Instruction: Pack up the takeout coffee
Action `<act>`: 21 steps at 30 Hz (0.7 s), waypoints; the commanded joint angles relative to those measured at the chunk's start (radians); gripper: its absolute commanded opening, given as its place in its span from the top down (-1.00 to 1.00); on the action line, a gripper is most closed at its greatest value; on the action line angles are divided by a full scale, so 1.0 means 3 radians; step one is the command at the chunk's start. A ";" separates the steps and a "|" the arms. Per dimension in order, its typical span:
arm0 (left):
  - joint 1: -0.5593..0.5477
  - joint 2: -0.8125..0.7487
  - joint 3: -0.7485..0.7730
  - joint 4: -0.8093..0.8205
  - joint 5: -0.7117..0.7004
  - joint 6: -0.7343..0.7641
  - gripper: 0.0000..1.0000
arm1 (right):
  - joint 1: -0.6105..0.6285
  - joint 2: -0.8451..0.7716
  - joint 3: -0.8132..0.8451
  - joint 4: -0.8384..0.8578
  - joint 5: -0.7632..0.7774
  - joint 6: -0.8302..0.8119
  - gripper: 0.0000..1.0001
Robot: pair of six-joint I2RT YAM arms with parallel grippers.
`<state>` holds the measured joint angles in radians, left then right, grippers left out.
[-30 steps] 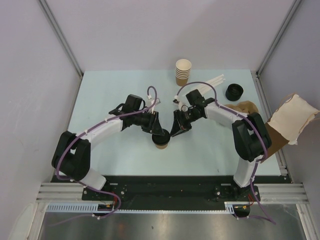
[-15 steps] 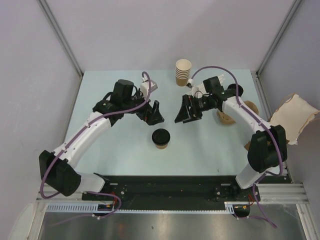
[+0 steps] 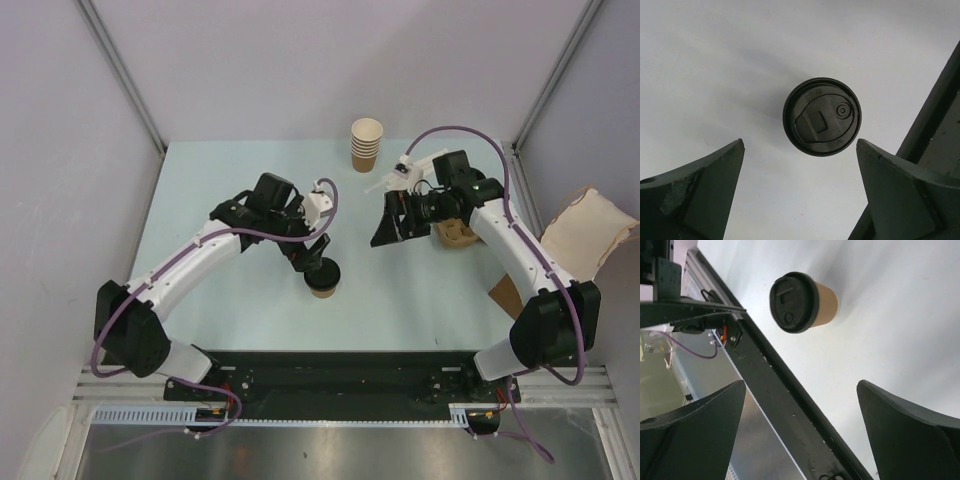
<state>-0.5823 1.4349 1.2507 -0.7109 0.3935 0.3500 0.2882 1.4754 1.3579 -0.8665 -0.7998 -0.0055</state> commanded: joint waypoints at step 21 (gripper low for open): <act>-0.0339 0.0463 -0.0099 0.0227 -0.0084 0.0214 -0.99 | -0.0071 0.0078 0.0035 0.0056 -0.0141 0.0003 -0.99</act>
<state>-0.6693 1.5604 1.2114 -0.6762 0.3687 0.3866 0.2668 1.5074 1.3575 -0.8623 -0.8207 -0.0078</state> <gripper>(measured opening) 0.994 0.994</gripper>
